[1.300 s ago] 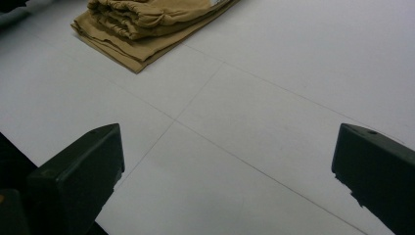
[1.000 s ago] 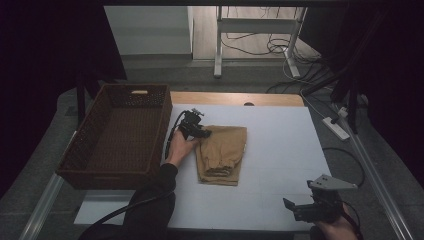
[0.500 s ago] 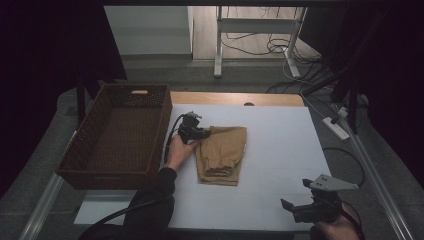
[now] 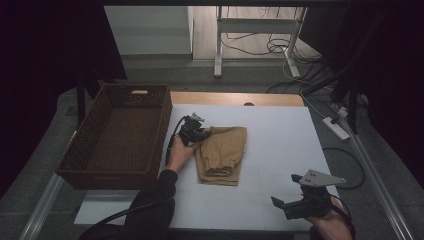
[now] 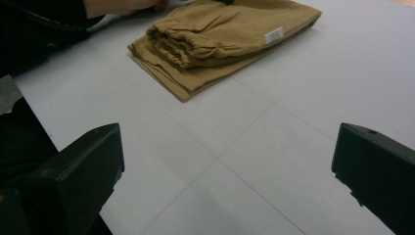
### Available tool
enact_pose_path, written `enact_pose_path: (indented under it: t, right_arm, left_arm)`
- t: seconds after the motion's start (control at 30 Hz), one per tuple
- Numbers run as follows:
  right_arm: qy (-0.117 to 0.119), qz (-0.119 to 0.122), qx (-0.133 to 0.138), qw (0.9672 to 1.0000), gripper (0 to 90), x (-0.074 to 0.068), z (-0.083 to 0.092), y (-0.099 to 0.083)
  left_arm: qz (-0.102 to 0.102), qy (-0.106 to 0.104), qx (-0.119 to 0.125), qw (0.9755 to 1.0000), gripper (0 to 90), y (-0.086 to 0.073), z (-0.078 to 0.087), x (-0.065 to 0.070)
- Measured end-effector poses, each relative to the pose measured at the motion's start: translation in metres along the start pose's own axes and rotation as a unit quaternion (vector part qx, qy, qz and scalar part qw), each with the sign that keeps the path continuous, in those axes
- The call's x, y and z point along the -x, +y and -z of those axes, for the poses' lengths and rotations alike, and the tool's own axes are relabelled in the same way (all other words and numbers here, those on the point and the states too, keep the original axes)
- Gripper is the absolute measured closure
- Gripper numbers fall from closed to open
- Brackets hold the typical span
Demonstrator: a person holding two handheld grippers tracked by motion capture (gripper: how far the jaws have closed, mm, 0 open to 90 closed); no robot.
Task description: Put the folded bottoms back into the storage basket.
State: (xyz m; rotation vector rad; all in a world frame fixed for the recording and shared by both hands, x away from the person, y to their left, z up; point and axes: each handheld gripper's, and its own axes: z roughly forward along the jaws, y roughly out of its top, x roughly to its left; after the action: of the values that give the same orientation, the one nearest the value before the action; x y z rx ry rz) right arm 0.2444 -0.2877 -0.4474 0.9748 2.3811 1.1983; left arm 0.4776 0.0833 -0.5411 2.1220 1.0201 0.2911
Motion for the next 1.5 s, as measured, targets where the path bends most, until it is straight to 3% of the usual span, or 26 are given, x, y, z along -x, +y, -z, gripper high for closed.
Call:
enact_pose_path:
  t: [0.4, 0.6, 0.77, 1.07, 1.2, 1.5]
  right_arm:
    - [0.033, -0.01, -0.008, 0.9994, 0.5, 0.0, -0.023, 0.014]
    - [0.028, 0.005, -0.025, 0.9993, 0.5, 0.001, -0.039, 0.02]
    - [0.027, 0.001, -0.039, 0.9989, 0.4, 0.001, -0.052, 0.025]
    - [0.049, 0.001, -0.05, 0.9975, 0.0, 0.001, -0.074, 0.035]
    - [0.06, 0.012, -0.063, 0.9961, 0.0, -0.001, -0.086, 0.038]
    - [0.068, 0.023, -0.078, 0.9944, 0.0, -0.005, -0.105, 0.045]
  left_arm:
    - [0.009, -0.003, 0.0, 1.0, 72.9, 0.0, 0.0, -0.001]
    - [0.012, -0.003, 0.002, 0.9999, 72.9, -0.001, 0.0, -0.001]
    - [0.014, -0.004, 0.002, 0.9999, 72.9, -0.001, 0.0, -0.001]
    - [0.02, -0.009, 0.003, 0.9998, 72.9, -0.001, 0.0, -0.002]
    - [0.021, -0.01, 0.003, 0.9997, 72.8, -0.001, 0.0, -0.003]
    - [0.024, -0.012, 0.004, 0.9996, 72.8, -0.001, 0.0, -0.003]
